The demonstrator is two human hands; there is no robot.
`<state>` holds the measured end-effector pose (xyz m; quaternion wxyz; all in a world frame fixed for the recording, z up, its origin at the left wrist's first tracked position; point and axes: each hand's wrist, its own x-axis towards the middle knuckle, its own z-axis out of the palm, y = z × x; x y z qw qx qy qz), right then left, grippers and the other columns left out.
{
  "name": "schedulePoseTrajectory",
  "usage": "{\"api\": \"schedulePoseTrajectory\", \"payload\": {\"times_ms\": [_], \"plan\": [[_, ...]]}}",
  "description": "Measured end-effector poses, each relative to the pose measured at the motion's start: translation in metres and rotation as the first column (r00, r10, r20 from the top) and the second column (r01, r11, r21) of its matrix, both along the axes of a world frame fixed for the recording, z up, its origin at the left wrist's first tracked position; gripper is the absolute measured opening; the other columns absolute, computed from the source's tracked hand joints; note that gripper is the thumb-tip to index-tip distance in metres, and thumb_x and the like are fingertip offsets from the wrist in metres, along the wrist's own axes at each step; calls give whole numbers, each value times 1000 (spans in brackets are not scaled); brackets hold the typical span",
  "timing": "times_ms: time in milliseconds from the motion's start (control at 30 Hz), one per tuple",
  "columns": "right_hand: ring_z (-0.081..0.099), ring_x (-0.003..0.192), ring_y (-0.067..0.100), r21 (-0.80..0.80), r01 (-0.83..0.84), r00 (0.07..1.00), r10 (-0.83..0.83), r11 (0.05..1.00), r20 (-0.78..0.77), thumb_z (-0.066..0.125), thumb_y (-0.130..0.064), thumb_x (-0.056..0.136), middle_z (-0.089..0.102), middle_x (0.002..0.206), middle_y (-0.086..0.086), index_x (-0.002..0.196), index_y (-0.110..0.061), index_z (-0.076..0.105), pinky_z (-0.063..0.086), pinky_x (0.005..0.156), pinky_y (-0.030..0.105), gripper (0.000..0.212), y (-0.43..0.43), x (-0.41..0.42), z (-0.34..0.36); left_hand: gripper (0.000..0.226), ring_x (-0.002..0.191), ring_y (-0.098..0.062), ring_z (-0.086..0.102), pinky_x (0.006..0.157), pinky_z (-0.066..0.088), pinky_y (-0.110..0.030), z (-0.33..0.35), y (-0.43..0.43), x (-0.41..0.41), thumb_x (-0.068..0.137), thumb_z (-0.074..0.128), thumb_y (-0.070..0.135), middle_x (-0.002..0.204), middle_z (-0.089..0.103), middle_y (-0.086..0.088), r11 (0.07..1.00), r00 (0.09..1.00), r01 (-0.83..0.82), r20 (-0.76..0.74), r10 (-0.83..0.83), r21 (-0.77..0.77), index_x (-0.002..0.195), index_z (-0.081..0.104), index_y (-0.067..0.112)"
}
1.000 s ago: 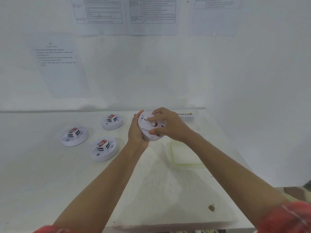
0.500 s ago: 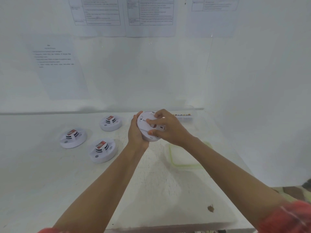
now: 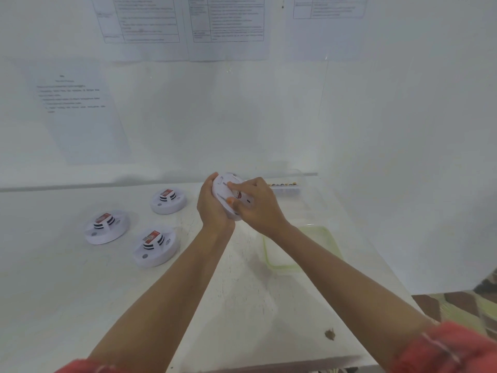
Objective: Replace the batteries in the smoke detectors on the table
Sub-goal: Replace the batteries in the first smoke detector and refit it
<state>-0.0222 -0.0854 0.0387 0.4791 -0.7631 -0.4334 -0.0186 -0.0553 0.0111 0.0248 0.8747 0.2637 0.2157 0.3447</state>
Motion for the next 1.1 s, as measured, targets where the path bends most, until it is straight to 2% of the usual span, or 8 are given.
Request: {"api": "schedulePoseTrajectory", "payload": {"times_ms": [167,233,400,533,667,800,933,1100], "plan": [[56,112,14,-68,-82,976,67,994,-207,63,-23,87,63,122,4,119,-14,63,37,86,9,34,-2,13,8,14,91,-16,66,86,53,-31,6,-5,-1,87,57,25,104,67,-2,976,992,-40,-109,65,216,94,66,19],[58,103,16,-13,-134,876,112,991,-468,59,-30,89,63,118,5,118,-13,58,42,85,22,34,-3,14,14,16,79,-3,63,70,51,-17,7,-12,1,95,48,18,94,62,6,927,982,-52,-152,116,373,93,63,21],[59,96,25,192,-44,586,181,980,-789,60,-24,87,57,116,10,126,-17,38,53,75,37,45,7,17,3,34,104,-15,57,90,48,-30,4,-18,2,99,35,21,120,55,1,795,952,76,-282,122,602,128,53,25],[59,98,31,387,20,388,350,922,-852,50,-20,76,55,126,20,124,-4,47,55,67,35,50,10,25,-15,30,89,-4,52,66,41,-12,0,-4,-10,99,35,16,111,52,7,839,938,93,-330,107,537,123,49,26],[60,99,30,544,87,246,511,835,-823,38,-13,89,59,118,14,119,-15,51,52,71,36,33,13,26,-31,18,85,-20,54,77,43,-30,-18,6,-33,97,41,23,108,54,-6,940,915,257,-368,-164,222,100,57,16],[57,116,30,495,6,340,464,869,-818,53,-14,73,59,126,9,130,-15,46,51,78,34,57,21,16,-49,39,105,-30,58,78,55,-40,-31,9,-41,99,34,20,129,55,-17,958,959,251,-171,-227,140,131,48,2],[62,101,17,394,-116,476,399,912,-784,61,0,61,64,116,-1,127,-27,47,55,68,29,72,22,8,-58,35,80,-21,71,62,59,-36,-39,15,-53,100,28,20,101,70,-11,929,945,327,-84,-317,177,114,56,3],[62,99,18,358,-99,514,355,929,-780,62,2,56,63,116,0,132,-24,43,56,66,32,82,34,-2,-72,33,83,-20,70,62,58,-39,-50,26,-58,100,31,14,106,66,-10,898,945,325,-121,-303,295,127,48,8]]}}
